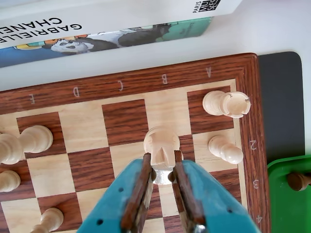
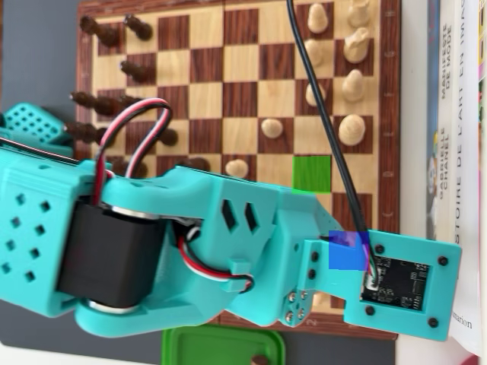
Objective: Play chess
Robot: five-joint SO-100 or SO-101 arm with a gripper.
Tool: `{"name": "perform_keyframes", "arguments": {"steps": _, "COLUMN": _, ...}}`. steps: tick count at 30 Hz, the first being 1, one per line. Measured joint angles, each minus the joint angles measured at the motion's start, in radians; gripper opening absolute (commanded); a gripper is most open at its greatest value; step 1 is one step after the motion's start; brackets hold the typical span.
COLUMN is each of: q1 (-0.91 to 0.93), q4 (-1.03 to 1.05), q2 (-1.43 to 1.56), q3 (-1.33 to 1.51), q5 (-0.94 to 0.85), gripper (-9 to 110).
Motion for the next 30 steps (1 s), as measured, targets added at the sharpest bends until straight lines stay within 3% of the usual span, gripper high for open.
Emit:
{"name": "perform_keyframes", "arguments": {"steps": 15, "q1": -0.120, "q4": 0.000, "q2": 0.204, "q3": 0.252, "q5": 0.003, "gripper": 4}}
{"name": "perform_keyframes", "arguments": {"steps": 30, "q1": -0.184, "q4": 0.000, "q2": 0.209, "q3": 0.265, "q5": 0.046, "gripper": 4}}
